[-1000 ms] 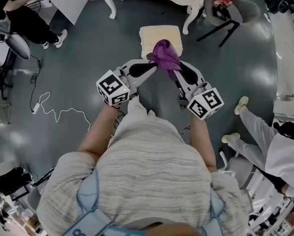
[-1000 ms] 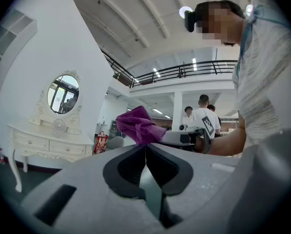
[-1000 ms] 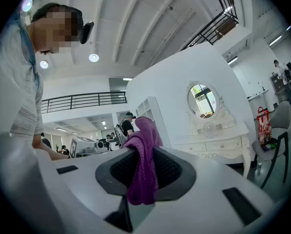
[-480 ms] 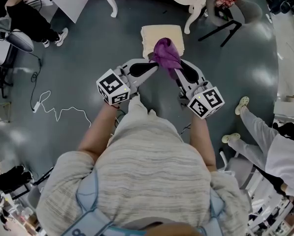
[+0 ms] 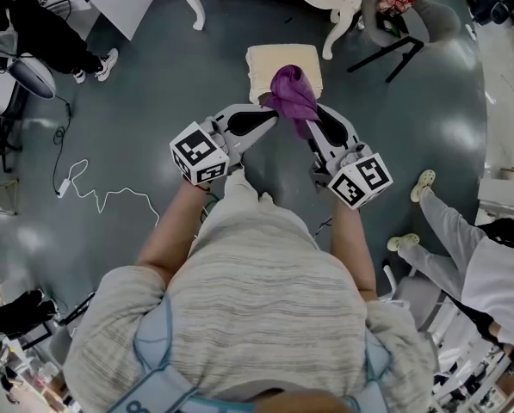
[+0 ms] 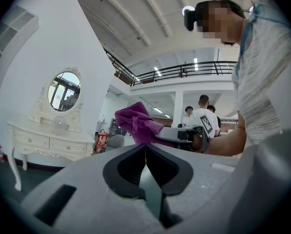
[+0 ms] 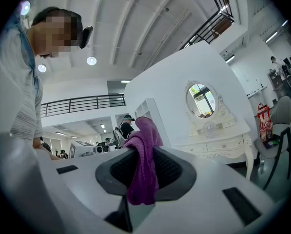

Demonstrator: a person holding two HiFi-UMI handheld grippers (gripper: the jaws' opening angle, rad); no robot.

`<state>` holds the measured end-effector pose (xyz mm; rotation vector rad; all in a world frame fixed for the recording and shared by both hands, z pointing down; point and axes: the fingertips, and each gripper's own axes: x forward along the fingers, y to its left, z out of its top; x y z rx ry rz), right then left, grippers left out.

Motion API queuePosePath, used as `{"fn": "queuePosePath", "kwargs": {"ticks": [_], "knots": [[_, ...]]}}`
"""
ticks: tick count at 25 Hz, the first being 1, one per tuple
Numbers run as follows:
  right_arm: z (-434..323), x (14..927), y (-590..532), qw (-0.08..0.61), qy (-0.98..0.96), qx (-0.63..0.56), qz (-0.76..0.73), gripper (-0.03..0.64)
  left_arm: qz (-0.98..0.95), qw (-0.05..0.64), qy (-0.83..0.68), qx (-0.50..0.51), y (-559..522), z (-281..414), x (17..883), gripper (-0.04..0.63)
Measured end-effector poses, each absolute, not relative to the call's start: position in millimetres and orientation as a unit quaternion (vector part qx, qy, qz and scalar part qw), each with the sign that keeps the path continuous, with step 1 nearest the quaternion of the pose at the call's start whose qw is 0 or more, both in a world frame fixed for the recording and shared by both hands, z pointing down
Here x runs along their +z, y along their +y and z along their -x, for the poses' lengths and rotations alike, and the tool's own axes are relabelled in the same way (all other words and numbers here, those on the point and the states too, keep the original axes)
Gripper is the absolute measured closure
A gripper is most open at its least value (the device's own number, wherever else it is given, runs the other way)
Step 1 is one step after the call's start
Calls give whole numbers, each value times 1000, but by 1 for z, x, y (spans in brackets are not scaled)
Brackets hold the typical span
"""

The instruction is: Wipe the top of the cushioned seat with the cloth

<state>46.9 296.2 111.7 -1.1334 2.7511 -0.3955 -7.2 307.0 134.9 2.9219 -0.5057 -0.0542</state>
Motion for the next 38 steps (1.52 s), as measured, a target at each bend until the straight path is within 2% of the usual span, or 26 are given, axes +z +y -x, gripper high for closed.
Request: {"fn": "queuePosePath", "kwargs": {"ticks": [38], "knots": [[25, 102, 135, 85, 887, -125, 436, 540, -987, 93, -124, -30, 144, 92, 137, 581]]}}
